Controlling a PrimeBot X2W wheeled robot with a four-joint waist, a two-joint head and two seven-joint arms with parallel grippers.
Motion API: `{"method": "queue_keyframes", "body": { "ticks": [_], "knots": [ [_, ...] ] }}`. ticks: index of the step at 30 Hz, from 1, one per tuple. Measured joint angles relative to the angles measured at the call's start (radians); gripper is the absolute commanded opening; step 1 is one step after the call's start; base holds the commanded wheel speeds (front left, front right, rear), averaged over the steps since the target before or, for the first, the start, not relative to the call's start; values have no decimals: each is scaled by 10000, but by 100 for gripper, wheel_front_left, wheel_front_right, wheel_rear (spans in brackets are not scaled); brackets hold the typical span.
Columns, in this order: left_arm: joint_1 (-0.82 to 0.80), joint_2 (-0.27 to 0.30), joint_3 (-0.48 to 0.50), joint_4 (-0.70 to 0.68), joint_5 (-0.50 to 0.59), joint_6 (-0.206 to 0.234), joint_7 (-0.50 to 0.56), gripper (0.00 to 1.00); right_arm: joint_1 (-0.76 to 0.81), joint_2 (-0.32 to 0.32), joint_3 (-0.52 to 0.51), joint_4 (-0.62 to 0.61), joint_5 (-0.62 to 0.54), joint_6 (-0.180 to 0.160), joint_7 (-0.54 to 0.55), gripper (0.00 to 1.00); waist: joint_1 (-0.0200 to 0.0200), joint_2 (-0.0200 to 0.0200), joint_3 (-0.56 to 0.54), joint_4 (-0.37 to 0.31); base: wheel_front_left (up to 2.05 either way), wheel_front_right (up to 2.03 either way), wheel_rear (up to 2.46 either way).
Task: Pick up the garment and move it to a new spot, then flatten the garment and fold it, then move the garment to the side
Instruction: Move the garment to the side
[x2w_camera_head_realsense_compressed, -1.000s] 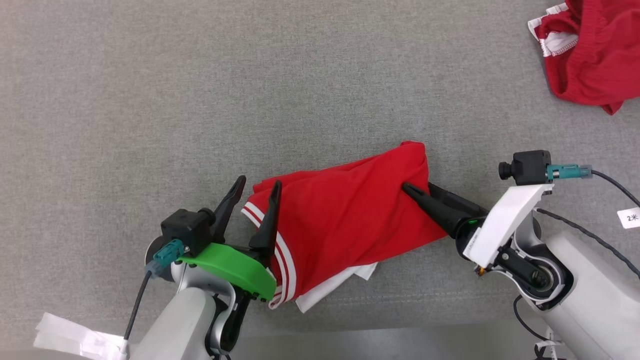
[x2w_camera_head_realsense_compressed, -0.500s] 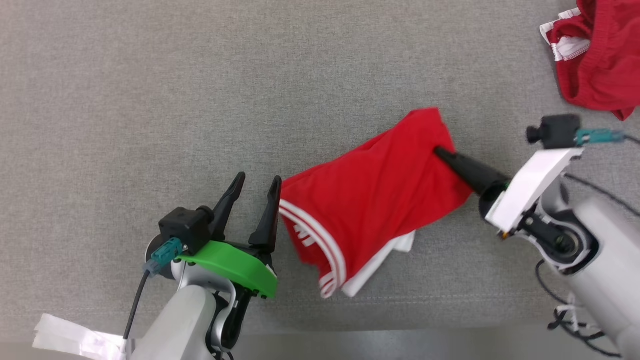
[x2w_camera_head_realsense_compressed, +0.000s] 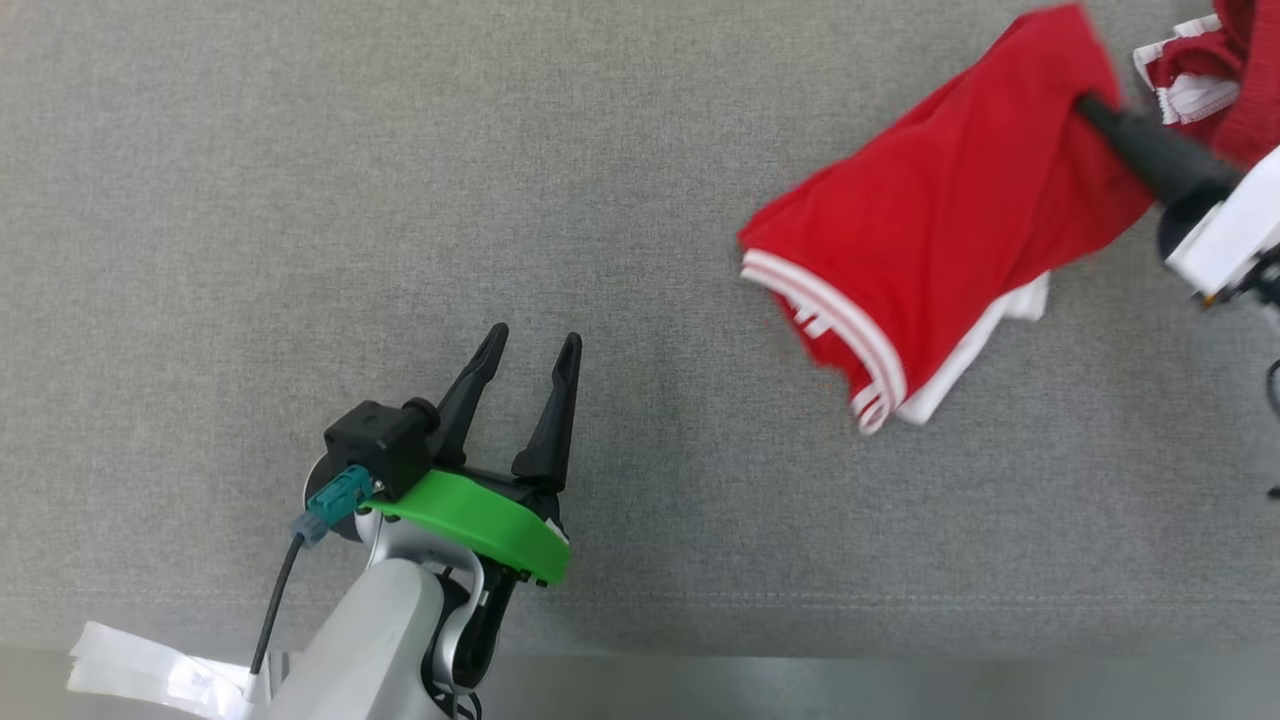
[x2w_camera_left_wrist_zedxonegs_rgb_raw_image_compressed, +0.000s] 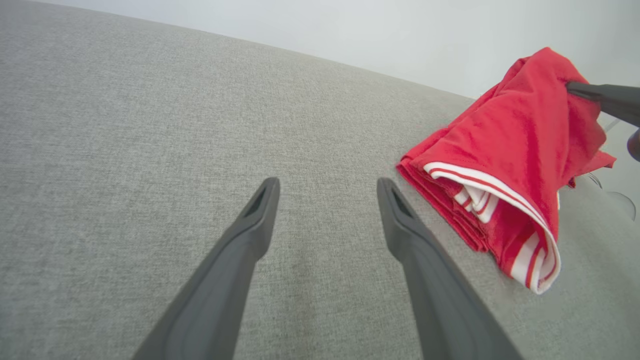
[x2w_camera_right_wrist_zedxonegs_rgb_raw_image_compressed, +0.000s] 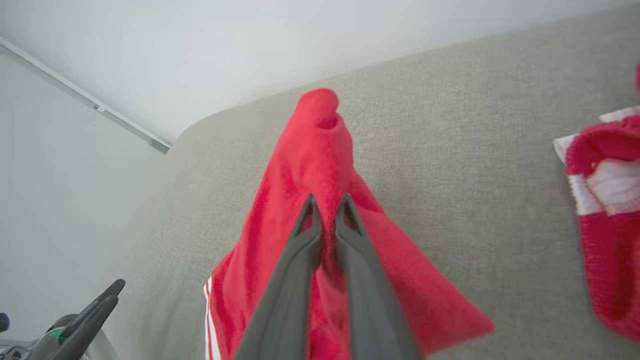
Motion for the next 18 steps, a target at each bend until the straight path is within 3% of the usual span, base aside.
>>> {"method": "queue_keyframes", "body": {
  "ticks": [5, 12, 18],
  "knots": [
    [-1, -6, 146, -270, 0, 2, 0, 100, -754, -583, -428, 36, -82, -153, 267, 0, 0, 0, 248, 81, 0, 0, 0],
    [0, -8, 391, -416, 84, 38, -2, 100, -1257, -796, -842, 199, -81, -403, 359, 0, 0, 0, 463, -47, 0, 0, 0],
    [2, 29, 460, -593, 382, 88, -33, 100, -1478, -1112, -1208, 690, -159, -972, 334, 0, 0, 0, 542, -373, 0, 0, 0]
  ]
}}
